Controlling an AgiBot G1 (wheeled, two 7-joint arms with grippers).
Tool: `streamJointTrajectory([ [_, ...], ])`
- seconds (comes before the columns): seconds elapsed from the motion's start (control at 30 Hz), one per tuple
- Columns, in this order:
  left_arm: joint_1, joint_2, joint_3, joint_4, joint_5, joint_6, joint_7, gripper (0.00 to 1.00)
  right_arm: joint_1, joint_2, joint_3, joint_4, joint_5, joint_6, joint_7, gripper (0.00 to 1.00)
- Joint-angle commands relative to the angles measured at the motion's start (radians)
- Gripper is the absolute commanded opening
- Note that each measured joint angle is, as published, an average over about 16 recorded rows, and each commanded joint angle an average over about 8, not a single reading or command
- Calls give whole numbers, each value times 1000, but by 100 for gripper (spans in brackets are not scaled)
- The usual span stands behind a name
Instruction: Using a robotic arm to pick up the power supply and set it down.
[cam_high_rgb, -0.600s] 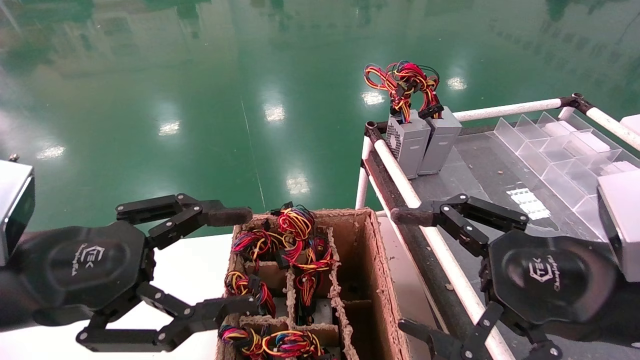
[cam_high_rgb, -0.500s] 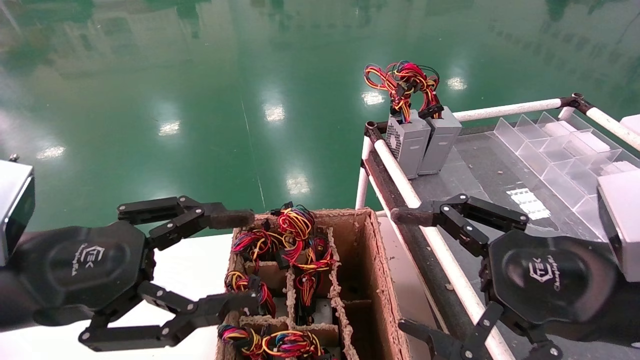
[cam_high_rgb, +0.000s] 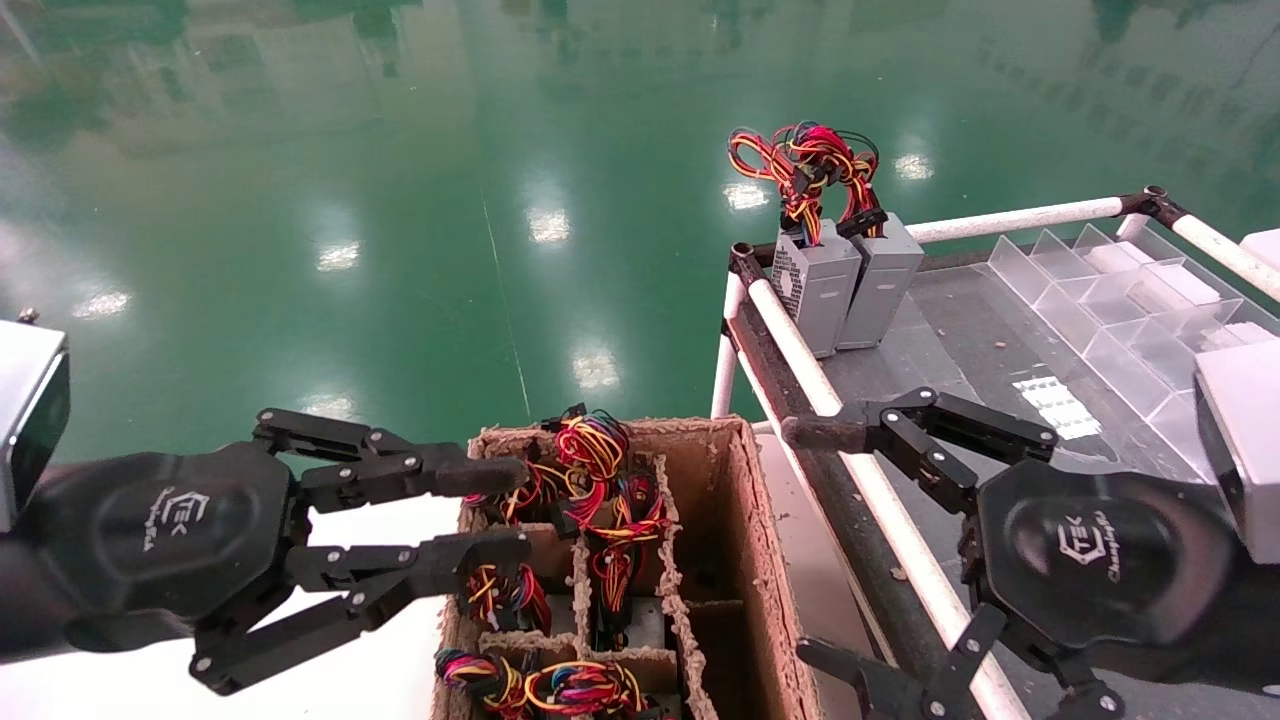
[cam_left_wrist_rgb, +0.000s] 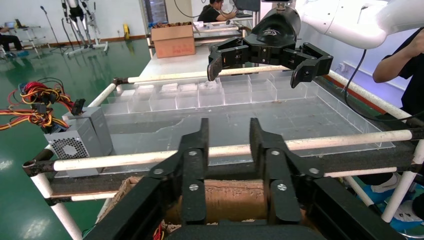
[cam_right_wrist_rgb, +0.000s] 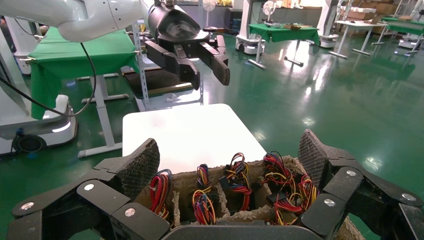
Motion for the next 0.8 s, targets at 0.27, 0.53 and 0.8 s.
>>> streamJointTrajectory([
  [0.27,0,0,0,0,0,0,0,0,-1,0,-2,-2,-4,3,1,100],
  [0.53,0,0,0,0,0,0,0,0,5,-6,-22,-25,-46,27,18,100],
  [0.8,0,0,0,0,0,0,0,65,26,-33,-83,-53,-146,42,57,100],
])
